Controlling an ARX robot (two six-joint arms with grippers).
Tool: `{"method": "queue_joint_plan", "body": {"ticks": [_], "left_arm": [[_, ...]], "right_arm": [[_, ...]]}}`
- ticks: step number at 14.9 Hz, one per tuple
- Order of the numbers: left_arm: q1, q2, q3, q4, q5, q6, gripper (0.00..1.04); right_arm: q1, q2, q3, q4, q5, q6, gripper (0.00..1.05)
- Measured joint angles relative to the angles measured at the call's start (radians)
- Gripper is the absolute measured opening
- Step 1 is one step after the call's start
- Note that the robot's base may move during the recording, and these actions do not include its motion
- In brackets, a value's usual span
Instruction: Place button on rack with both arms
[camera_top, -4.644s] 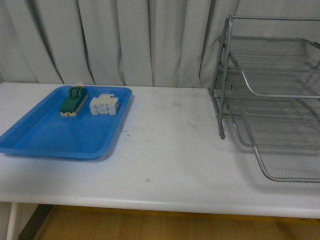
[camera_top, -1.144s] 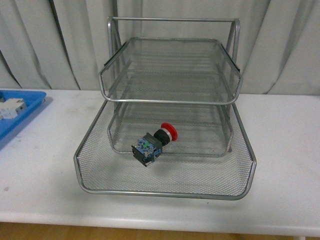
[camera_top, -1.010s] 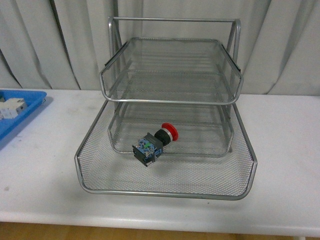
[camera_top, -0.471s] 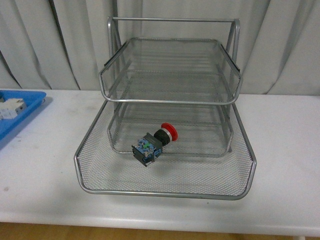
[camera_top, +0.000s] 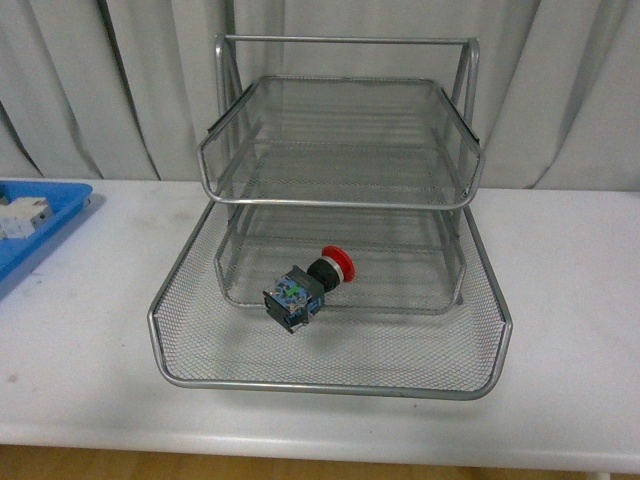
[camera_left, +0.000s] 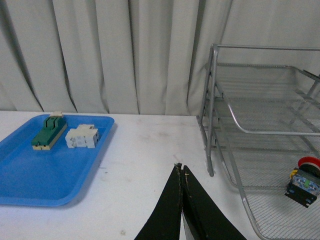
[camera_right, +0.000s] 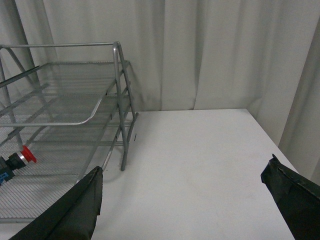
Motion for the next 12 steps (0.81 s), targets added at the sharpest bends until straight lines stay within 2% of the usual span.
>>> {"method": "queue_joint_plan", "body": {"ticks": [12], "left_arm": [[0.000, -0.248, 0.002, -0.261, 0.000, 0.000, 0.02]], "right_arm": [[0.000, 0.000, 0.000, 0.000, 0.000, 0.000, 0.98]]}}
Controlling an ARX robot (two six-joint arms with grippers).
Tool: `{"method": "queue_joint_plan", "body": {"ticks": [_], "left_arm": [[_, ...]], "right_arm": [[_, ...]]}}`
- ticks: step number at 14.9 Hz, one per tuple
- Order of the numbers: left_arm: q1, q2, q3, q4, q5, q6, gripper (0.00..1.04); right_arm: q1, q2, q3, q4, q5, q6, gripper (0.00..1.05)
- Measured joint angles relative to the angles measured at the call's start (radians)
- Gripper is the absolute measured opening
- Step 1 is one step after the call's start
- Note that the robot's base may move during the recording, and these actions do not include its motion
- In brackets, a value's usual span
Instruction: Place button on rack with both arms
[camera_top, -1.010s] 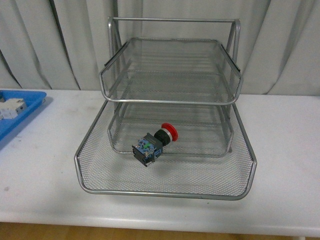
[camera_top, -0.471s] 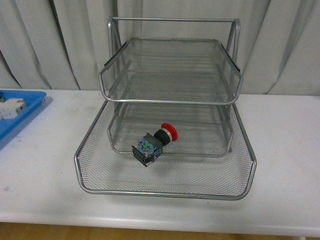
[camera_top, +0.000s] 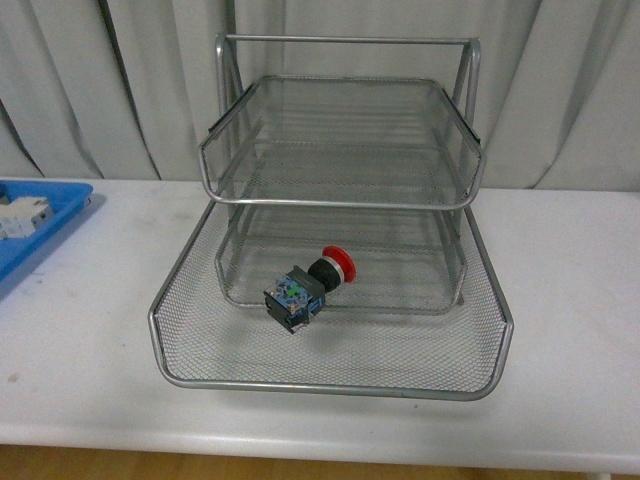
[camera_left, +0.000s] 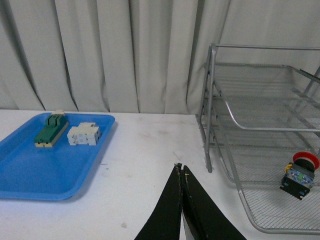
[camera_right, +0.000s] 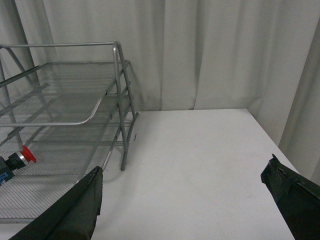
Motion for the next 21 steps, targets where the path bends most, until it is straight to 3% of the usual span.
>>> {"method": "queue_joint_plan", "body": {"ticks": [1, 4, 5, 7, 10, 11, 12, 14, 16, 20, 21], "left_arm": [[0.000, -0.093, -0.002, -0.134, 0.003, 0.000, 0.02], [0.000, -0.138, -0.002, -0.142, -0.002, 0.000, 0.02], [0.000, -0.138, -0.002, -0.139, 0.001, -0.001, 0.07], [0.000, -0.138, -0.002, -0.137, 0.000, -0.001, 0.25], [0.000, -0.138, -0.002, -0.137, 0.000, -0.001, 0.61], [0.000, -0.138, -0.002, -0.137, 0.000, -0.001, 0.68], [0.000, -0.138, -0.002, -0.137, 0.002, -0.001, 0.79], [0.000, -0.138, -0.002, -0.137, 0.000, 0.001, 1.00], [0.000, -0.138, -0.002, -0.137, 0.000, 0.000, 0.98], [0.000, -0.138, -0.002, -0.137, 0.000, 0.000, 0.98], [0.000, -0.138, -0.002, -0.137, 0.000, 0.000, 0.98]], "right_arm": [[0.000, 0.000, 0.000, 0.000, 0.000, 0.000, 0.98], [0.000, 0.000, 0.000, 0.001, 0.000, 0.000, 0.98], [0.000, 0.000, 0.000, 0.000, 0.000, 0.000, 0.98], [0.000, 0.000, 0.000, 0.001, 0.000, 0.000, 0.98], [-0.003, 0.003, 0.002, -0.013, -0.014, 0.001, 0.98], [-0.025, 0.026, 0.020, -0.070, -0.077, 0.006, 0.98], [-0.075, 0.190, 0.054, -0.027, -0.213, 0.030, 0.98], [-0.040, 0.489, 0.118, 0.151, -0.280, 0.058, 0.98], [0.032, 0.803, 0.186, 0.297, -0.232, 0.085, 0.98], [0.225, 1.246, 0.342, 0.262, -0.199, 0.187, 0.50], [0.345, 1.386, 0.410, 0.217, -0.186, 0.272, 0.24]]}}
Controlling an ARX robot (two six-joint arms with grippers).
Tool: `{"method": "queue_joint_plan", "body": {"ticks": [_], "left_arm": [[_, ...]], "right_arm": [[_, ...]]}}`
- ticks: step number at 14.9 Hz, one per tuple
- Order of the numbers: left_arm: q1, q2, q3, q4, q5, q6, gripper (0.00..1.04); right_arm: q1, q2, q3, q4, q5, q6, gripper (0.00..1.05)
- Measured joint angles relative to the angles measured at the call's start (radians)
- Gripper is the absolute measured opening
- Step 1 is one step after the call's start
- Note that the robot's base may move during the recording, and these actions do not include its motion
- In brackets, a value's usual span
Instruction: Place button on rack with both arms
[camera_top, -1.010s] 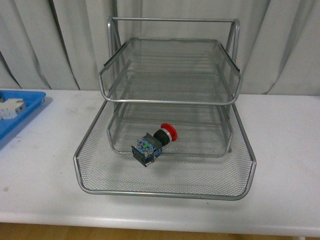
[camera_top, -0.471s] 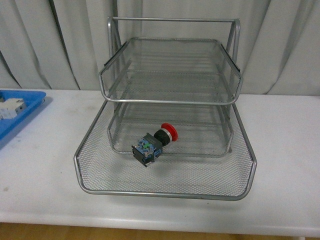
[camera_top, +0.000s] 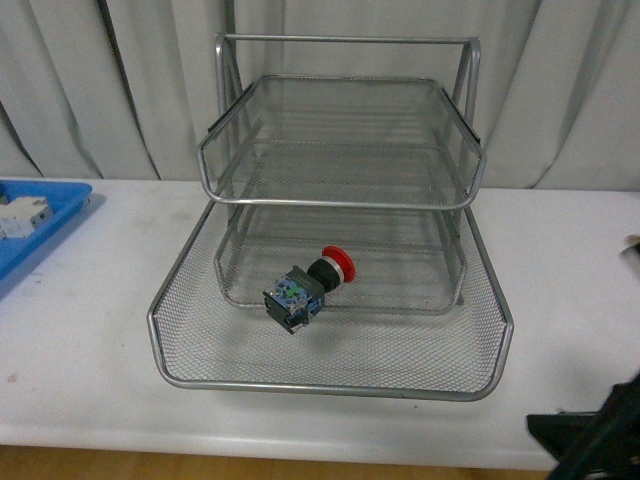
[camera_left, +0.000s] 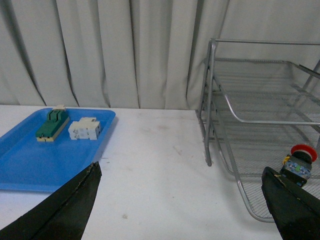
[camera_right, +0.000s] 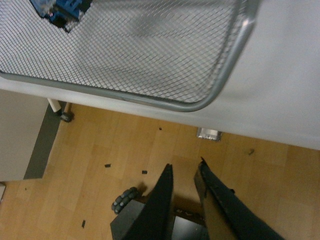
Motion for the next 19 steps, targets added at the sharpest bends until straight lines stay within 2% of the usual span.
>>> {"method": "queue_joint_plan", "body": {"ticks": [2, 5, 9, 14, 16, 19], "left_arm": [[0.000, 0.000, 0.000, 0.000, 0.000, 0.000, 0.98], [0.000, 0.000, 0.000, 0.000, 0.000, 0.000, 0.98], [0.000, 0.000, 0.000, 0.000, 0.000, 0.000, 0.98], [0.000, 0.000, 0.000, 0.000, 0.000, 0.000, 0.98], [0.000, 0.000, 0.000, 0.000, 0.000, 0.000, 0.98], [0.000, 0.000, 0.000, 0.000, 0.000, 0.000, 0.98]], "right_arm": [[0.087, 0.132, 0.067, 0.016, 0.036, 0.065, 0.01], [0.166, 0.399, 0.239, 0.069, 0.100, 0.140, 0.02], [0.163, 0.517, 0.376, 0.007, 0.117, 0.129, 0.02], [0.172, 0.637, 0.558, -0.121, 0.117, 0.122, 0.02], [0.180, 0.665, 0.647, -0.248, 0.129, 0.108, 0.02], [0.180, 0.685, 0.708, -0.319, 0.158, 0.076, 0.02]]}}
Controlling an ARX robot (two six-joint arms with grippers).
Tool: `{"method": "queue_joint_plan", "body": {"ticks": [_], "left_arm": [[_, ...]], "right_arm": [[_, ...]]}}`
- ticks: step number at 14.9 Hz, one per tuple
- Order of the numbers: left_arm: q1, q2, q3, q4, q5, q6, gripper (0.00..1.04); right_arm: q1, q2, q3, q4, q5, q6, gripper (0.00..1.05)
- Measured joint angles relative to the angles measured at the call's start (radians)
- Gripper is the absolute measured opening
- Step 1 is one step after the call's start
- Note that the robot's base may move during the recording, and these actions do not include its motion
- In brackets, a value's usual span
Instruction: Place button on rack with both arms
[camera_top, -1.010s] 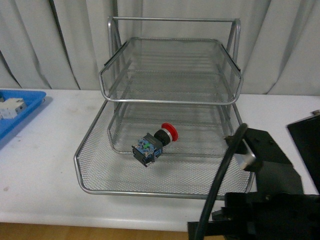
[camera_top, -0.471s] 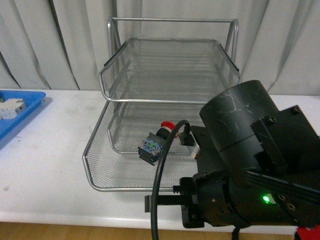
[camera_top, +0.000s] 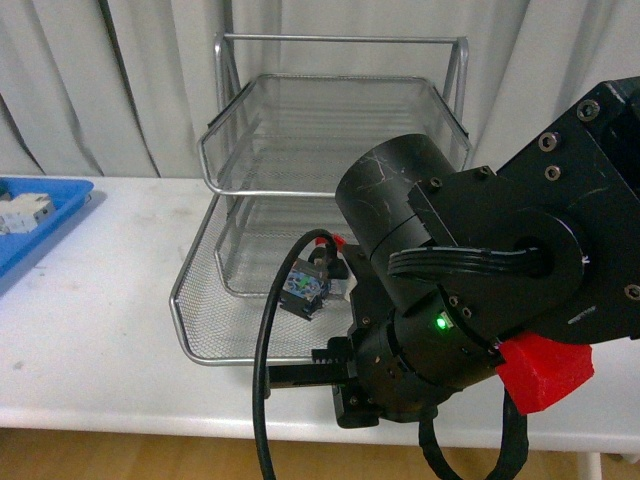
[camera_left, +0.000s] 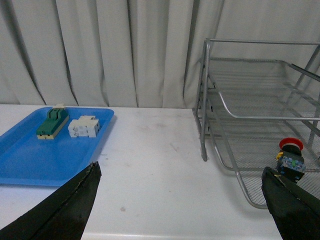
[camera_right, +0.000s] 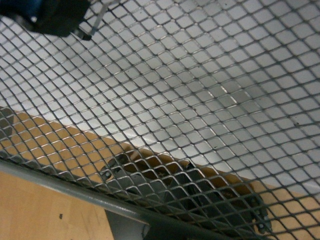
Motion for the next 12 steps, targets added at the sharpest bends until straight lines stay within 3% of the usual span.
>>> {"method": "queue_joint_plan", "body": {"ticks": [3, 4, 5, 7, 8, 9, 10, 12], "left_arm": [[0.000, 0.000, 0.000, 0.000, 0.000, 0.000, 0.98], [0.000, 0.000, 0.000, 0.000, 0.000, 0.000, 0.98], [0.000, 0.000, 0.000, 0.000, 0.000, 0.000, 0.98], [0.002, 0.000, 0.000, 0.000, 0.000, 0.000, 0.98], [0.002, 0.000, 0.000, 0.000, 0.000, 0.000, 0.98], [0.002, 0.000, 0.000, 0.000, -0.001, 0.000, 0.98], [0.002, 0.000, 0.000, 0.000, 0.004, 0.000, 0.98], [0.002, 0.000, 0.000, -0.002, -0.003, 0.000, 0.98]], "right_arm": [[0.000, 0.000, 0.001, 0.044, 0.039, -0.045, 0.02], [-0.006, 0.005, 0.001, 0.311, 0.109, -0.080, 0.02], [-0.043, -0.023, 0.058, 0.386, 0.144, -0.114, 0.02], [-0.076, -0.062, 0.040, 0.357, 0.143, -0.135, 0.02], [-0.062, -0.141, -0.079, 0.453, 0.153, -0.136, 0.02], [-0.033, -0.357, -0.275, 0.724, 0.221, -0.226, 0.10], [-0.025, -0.358, -0.347, 0.968, 0.360, -0.289, 0.01], [-0.095, -0.410, -0.551, 1.140, 0.429, -0.324, 0.02]]}}
